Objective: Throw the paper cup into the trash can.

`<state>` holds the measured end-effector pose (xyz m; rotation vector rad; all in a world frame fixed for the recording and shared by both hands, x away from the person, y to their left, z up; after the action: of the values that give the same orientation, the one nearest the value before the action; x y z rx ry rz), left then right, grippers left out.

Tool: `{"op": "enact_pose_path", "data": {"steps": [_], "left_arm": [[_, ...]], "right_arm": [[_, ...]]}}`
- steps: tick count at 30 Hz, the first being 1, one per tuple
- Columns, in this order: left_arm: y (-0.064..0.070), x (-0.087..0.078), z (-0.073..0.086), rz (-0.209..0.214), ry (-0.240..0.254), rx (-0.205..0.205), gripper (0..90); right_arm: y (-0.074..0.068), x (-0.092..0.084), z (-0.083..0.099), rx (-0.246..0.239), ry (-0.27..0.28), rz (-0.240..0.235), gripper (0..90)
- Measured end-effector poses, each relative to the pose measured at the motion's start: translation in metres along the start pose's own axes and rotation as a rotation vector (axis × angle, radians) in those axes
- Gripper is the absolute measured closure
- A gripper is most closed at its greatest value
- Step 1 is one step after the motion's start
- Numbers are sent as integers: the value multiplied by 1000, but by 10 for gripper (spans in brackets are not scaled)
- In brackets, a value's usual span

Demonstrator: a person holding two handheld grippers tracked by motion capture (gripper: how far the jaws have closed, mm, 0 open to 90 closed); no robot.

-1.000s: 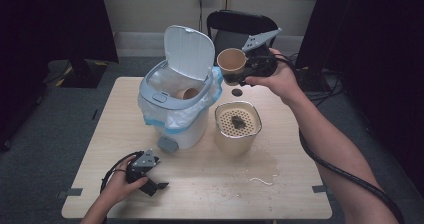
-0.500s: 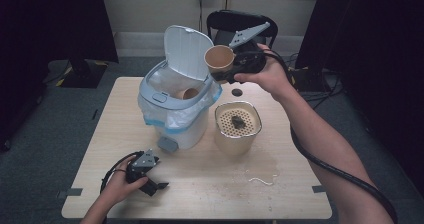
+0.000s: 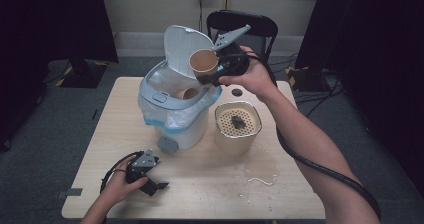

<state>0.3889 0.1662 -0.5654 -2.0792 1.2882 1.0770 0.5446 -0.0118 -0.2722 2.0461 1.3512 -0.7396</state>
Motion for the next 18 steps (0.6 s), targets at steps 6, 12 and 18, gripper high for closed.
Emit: {"op": "enact_pose_path", "data": {"steps": [6,12,18], "left_arm": [[0,0,0,-2,6,-2,0],[0,0,0,-2,6,-2,0],[0,0,0,-3,5,-2,0]], "right_arm": [[-2,10,-4,14,18,-24,270],[-1,15,-2,33,21,-30,209],[2,11,2,41,30,-21,210]]}}
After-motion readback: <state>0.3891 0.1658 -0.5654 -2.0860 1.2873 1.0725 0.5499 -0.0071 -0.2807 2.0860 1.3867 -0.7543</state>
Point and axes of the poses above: each handheld gripper's, and its own axes: x roughly forward along the jaws, z roughly out of its underside, y roughly to its right, the point moved 9 cm from there along x, roughly forward along the jaws, and after that the axes turned 10 degrees about -y, right-handed, at the moved point
